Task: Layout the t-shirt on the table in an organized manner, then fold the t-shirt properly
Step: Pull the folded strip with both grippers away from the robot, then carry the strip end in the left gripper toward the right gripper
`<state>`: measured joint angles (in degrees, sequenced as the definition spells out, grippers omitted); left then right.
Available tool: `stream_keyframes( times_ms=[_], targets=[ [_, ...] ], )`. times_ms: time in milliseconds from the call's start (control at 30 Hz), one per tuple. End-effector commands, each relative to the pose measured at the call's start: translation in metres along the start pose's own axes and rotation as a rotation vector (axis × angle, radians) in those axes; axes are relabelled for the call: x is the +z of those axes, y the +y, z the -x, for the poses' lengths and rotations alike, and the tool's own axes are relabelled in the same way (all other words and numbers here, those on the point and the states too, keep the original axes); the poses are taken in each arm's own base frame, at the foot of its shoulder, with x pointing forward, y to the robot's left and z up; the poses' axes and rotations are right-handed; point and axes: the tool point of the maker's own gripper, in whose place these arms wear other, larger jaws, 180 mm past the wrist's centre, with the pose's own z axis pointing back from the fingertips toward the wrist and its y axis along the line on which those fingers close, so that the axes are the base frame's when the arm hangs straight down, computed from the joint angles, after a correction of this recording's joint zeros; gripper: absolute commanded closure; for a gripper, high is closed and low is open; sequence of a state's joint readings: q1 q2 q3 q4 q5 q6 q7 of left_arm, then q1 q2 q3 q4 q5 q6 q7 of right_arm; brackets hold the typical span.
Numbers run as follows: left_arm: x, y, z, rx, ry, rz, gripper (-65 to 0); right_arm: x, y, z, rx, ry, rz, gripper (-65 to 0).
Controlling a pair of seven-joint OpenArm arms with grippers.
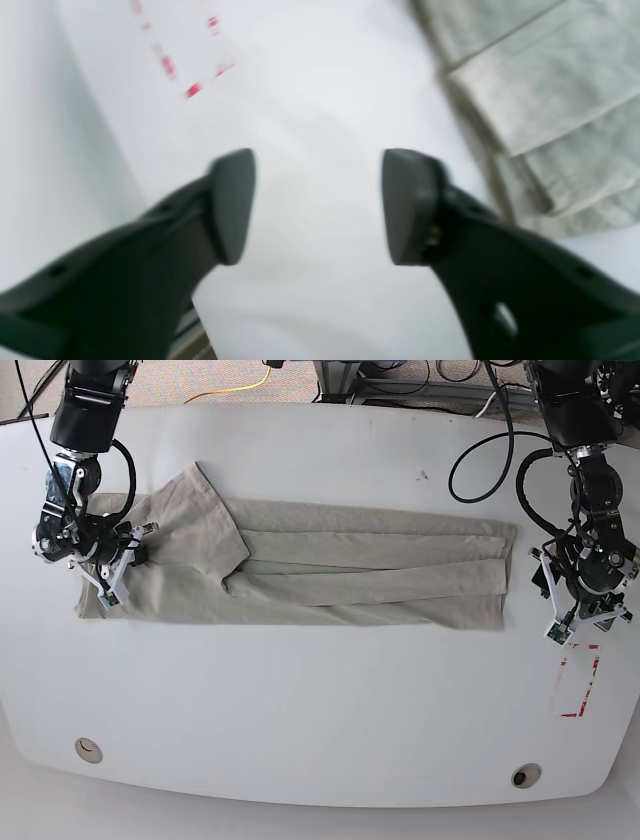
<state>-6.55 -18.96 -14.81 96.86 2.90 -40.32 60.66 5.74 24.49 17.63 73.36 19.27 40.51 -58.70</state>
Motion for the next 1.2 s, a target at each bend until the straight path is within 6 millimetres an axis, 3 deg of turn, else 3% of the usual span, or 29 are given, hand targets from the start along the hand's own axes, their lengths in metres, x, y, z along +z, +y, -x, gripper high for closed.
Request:
stream_keyframes(
  times_ms=[0,333,500,1167],
  targets=[
    [0.008,0.015,-0.017,0.037,-0.068,-0.014,-40.6,0.0,-0.007,0.016,0.005,0.083,0.036,-1.3],
    [-0.003,0.001,-0.005,0.287,-0.136,0.195,-40.8,-0.003,-0.002,0.015,0.001,0.08,0.024,-1.3],
    [-0.011,-0.02,-0.008,0.382,-0.18,0.333,-40.8,-0.006,0.004,0.014,-0.002,0.077,0.011,-1.3],
    [-0.043,-0.062,0.016,0.511,-0.111,0.487,-40.8,-0.008,0.007,0.014,-0.003,0.075,0.005,-1.3]
  ],
)
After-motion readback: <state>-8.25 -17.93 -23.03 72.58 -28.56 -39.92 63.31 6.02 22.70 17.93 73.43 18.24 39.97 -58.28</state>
